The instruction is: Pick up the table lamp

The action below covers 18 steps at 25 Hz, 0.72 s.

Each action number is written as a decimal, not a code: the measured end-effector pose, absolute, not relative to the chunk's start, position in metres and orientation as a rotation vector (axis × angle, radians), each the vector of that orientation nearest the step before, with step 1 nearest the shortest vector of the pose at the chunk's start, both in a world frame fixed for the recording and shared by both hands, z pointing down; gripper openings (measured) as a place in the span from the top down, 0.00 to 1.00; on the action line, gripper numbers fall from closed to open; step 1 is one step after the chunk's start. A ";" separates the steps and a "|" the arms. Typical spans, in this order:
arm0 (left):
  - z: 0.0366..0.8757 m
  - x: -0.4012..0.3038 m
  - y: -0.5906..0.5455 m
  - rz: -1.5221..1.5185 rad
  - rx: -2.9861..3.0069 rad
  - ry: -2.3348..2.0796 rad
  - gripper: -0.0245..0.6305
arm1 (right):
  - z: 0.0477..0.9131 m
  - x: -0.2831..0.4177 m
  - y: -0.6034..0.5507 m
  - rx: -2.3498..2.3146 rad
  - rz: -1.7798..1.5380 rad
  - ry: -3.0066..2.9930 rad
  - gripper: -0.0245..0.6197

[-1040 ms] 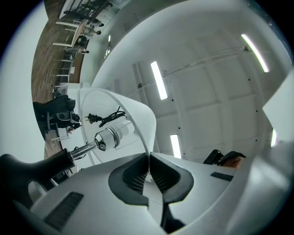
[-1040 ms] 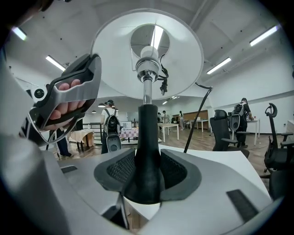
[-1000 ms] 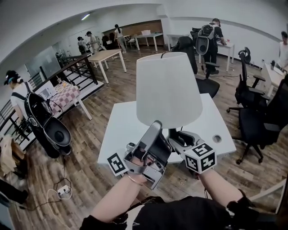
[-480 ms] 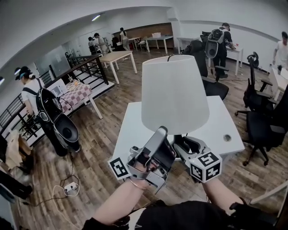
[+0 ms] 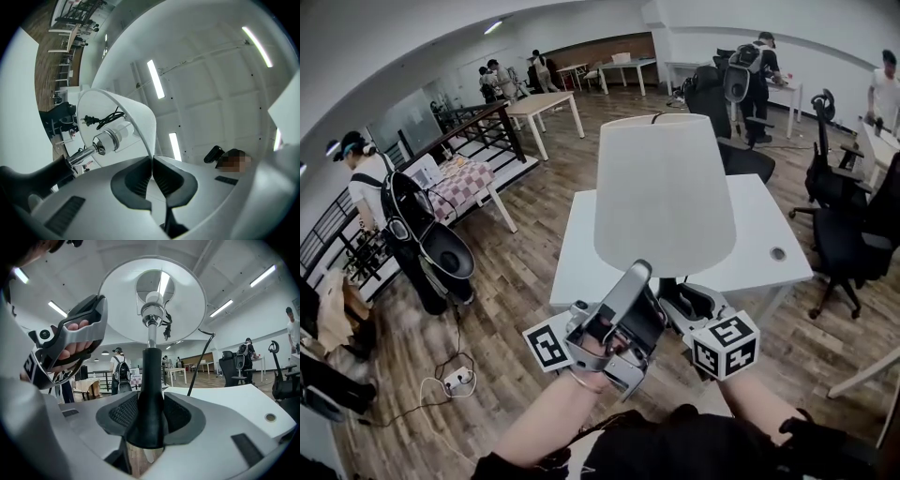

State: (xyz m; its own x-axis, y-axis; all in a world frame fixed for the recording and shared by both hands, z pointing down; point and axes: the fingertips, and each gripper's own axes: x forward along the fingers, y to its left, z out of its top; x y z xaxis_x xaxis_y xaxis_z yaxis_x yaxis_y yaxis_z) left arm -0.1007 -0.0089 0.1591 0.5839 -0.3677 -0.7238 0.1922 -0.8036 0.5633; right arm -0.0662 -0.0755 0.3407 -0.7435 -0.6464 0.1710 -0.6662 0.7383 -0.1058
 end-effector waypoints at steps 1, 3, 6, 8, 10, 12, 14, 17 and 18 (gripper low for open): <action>0.161 -0.102 -0.004 -1.195 2.201 -0.138 0.93 | 0.342 -0.067 -0.070 1.074 0.241 -2.808 0.68; 0.164 -0.104 0.005 -1.191 2.194 -0.134 0.93 | 0.346 -0.068 -0.061 1.089 0.233 -2.797 0.68; 0.169 -0.104 0.019 -1.183 2.186 -0.125 0.93 | 0.350 -0.067 -0.048 1.111 0.220 -2.780 0.68; 0.172 -0.105 0.028 -1.178 2.186 -0.119 0.93 | 0.352 -0.067 -0.040 1.123 0.212 -2.774 0.68; 0.174 -0.107 0.037 -1.178 2.185 -0.114 0.93 | 0.353 -0.069 -0.031 1.129 0.208 -2.775 0.68; 0.176 -0.110 0.045 -1.177 2.184 -0.112 0.93 | 0.356 -0.071 -0.023 1.130 0.207 -2.774 0.68; 0.178 -0.112 0.051 -1.174 2.182 -0.114 0.93 | 0.358 -0.073 -0.016 1.127 0.210 -2.770 0.68; 0.179 -0.113 0.058 -1.170 2.180 -0.112 0.93 | 0.359 -0.074 -0.008 1.119 0.208 -2.765 0.68; 0.179 -0.114 0.060 -1.170 2.180 -0.110 0.93 | 0.359 -0.075 -0.005 1.116 0.205 -2.764 0.68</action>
State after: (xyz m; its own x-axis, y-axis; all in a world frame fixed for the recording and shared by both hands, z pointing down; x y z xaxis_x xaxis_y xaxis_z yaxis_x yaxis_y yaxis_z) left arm -0.1140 0.0602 0.1794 0.5977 -0.3614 -0.7157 0.2215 -0.7835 0.5806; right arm -0.0745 -0.0055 0.3595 -0.7107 -0.6767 0.1923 -0.6976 0.7132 -0.0688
